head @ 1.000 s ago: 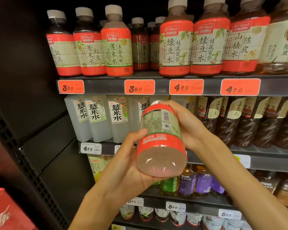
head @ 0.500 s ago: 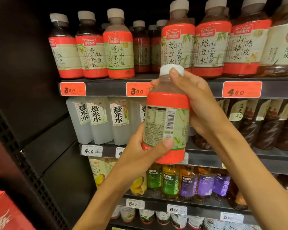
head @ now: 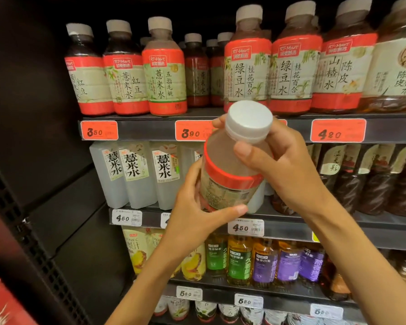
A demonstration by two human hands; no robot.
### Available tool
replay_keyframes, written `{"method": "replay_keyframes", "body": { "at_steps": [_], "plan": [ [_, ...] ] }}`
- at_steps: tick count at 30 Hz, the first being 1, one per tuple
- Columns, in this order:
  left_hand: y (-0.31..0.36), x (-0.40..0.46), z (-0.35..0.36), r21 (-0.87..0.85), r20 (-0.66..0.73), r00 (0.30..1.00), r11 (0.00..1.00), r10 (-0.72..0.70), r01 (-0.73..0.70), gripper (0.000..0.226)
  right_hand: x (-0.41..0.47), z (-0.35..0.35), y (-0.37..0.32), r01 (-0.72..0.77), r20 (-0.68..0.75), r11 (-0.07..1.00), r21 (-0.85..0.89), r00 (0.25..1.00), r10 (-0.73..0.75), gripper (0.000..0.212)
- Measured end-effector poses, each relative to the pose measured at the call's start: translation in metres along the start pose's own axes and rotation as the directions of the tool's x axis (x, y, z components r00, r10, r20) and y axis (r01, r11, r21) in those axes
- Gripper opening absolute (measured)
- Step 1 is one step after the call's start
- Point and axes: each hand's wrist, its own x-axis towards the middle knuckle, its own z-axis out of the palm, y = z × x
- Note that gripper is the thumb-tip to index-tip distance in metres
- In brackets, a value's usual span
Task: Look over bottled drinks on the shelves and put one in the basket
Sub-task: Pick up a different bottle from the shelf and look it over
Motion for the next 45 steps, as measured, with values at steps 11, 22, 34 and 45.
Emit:
{"method": "replay_keyframes", "body": {
  "at_steps": [11,22,34,45],
  "plan": [
    [-0.012,-0.002,-0.017,-0.041,0.035,0.999,0.999,0.009,-0.008,0.073,0.003,-0.01,-0.007,0.106,0.129,0.991,-0.085,0.987,-0.095,0.041],
    [0.002,-0.012,0.003,0.017,0.199,0.969,0.989,-0.145,0.144,0.082,0.008,0.006,0.005,-0.189,-0.329,0.969,0.159,0.915,0.232,0.024],
    [-0.005,-0.02,0.0,-0.302,0.273,0.909,0.868,-0.316,0.393,0.121,0.014,-0.004,0.018,-0.345,0.047,0.838,0.423,0.932,0.36,0.039],
    [0.0,-0.008,0.014,-0.091,-0.078,0.986,0.986,-0.144,0.137,0.068,0.014,0.013,0.007,-0.22,-0.322,0.954,0.203,0.905,0.277,0.033]
  ]
}}
